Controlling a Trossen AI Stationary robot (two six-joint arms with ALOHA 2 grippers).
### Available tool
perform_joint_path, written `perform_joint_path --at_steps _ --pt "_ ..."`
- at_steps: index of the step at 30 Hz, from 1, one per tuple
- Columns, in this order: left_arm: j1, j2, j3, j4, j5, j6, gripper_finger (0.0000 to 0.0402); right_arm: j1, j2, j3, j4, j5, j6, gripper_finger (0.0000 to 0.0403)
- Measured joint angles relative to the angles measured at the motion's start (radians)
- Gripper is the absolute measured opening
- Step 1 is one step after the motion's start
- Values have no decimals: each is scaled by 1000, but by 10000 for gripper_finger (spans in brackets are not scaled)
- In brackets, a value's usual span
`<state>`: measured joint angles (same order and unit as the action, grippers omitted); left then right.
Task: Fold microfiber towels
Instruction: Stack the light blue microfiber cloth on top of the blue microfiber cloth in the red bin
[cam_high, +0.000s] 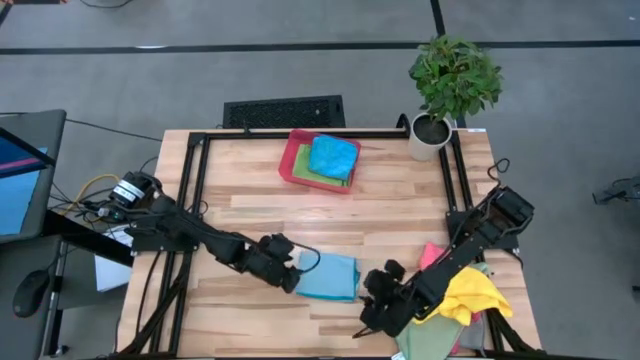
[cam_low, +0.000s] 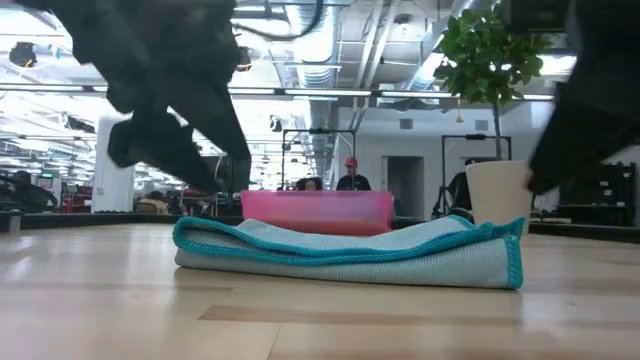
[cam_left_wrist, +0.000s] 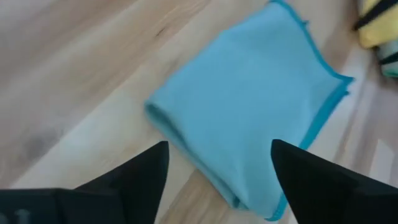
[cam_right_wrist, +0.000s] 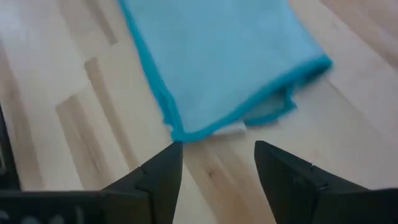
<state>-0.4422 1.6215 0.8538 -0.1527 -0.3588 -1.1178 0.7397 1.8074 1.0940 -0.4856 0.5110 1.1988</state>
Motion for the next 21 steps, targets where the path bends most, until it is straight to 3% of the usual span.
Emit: perform_joint_path --at_steps 9,21 --pt "61 1 -58 76 92 -111 310 -39 -4 -70 -9 -49 359 247" --pt "57 43 -58 141 90 -126 310 -89 16 -95 93 -37 372 262"
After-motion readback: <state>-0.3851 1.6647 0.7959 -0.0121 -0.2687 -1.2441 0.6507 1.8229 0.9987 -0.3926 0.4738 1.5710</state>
